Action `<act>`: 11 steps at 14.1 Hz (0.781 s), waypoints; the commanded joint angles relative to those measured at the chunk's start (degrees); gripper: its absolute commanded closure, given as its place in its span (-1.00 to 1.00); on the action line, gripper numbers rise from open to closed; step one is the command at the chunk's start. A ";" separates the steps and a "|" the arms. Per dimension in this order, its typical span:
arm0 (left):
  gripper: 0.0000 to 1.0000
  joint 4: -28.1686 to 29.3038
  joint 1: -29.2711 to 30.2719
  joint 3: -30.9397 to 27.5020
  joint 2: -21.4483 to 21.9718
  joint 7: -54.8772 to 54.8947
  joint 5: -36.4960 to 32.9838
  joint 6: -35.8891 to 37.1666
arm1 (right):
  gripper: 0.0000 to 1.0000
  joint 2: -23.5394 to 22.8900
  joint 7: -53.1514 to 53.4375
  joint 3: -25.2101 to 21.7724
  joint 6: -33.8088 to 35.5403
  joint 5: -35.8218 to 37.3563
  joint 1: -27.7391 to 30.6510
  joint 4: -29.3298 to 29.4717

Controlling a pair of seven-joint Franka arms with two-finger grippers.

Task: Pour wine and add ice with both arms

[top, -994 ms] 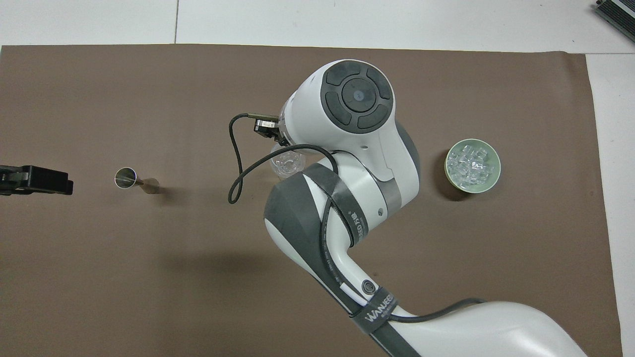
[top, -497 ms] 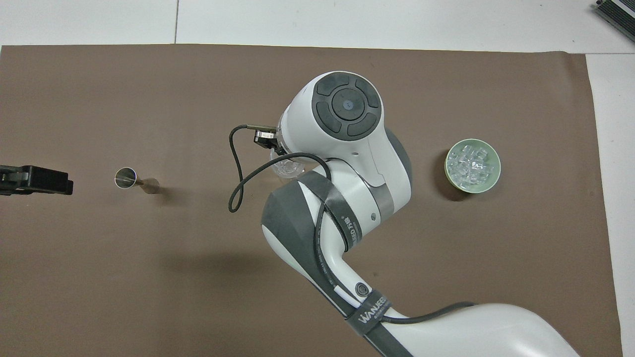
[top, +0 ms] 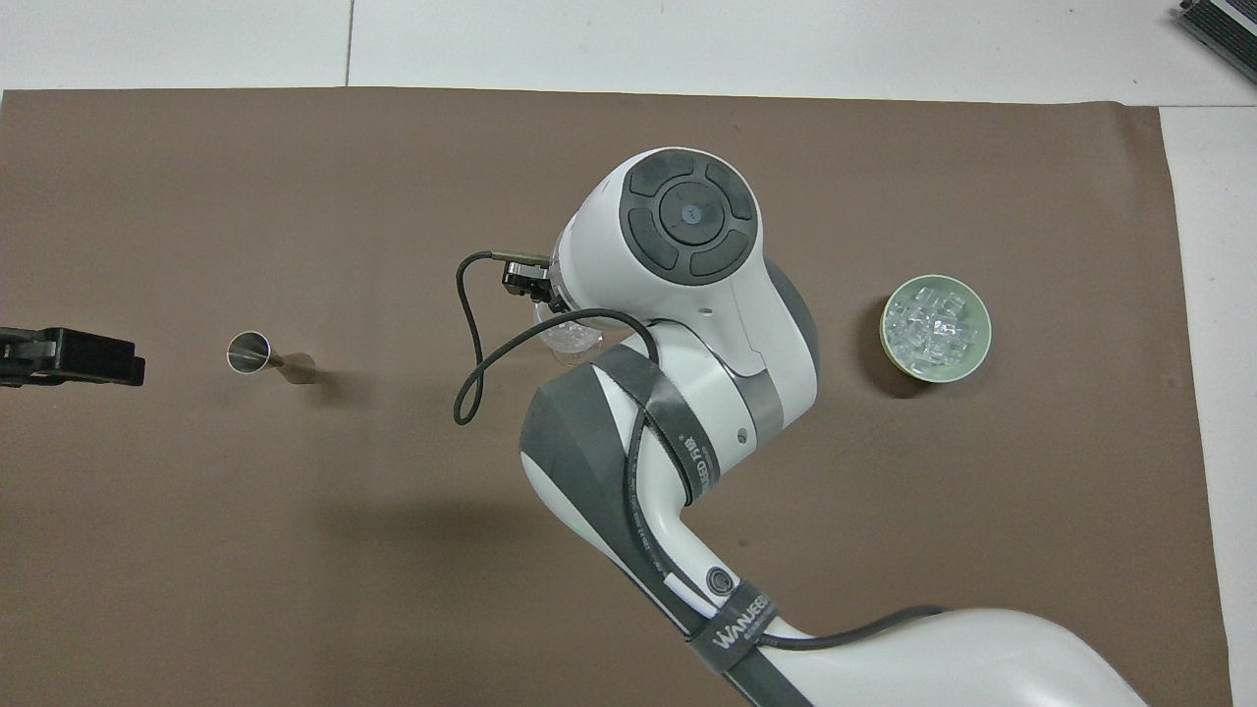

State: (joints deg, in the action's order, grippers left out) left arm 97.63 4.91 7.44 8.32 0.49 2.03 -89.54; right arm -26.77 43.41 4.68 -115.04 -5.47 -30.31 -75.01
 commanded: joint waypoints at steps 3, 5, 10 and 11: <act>-1.00 -0.60 0.19 -0.05 0.38 0.38 -0.72 1.21 | -0.57 1.63 1.50 0.07 -1.24 -0.77 -0.19 -1.89; -1.00 -0.60 0.19 -0.05 0.38 0.38 -0.72 1.21 | -0.73 2.59 1.41 -0.02 -0.98 0.11 0.25 -1.89; -1.00 -0.60 0.19 -0.05 0.38 0.38 -0.72 1.21 | -1.00 6.64 -3.14 -0.81 1.73 3.71 3.93 -2.42; -1.00 -0.60 0.19 -0.05 0.38 0.38 -0.72 1.21 | -1.00 7.69 -4.81 -0.81 3.22 4.67 5.42 -2.68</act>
State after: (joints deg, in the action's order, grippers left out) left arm 97.63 4.91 7.44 8.32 0.49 2.03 -89.54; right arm -22.07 41.76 3.35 -113.43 -2.48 -27.67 -75.09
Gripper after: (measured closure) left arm 0.000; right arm 0.009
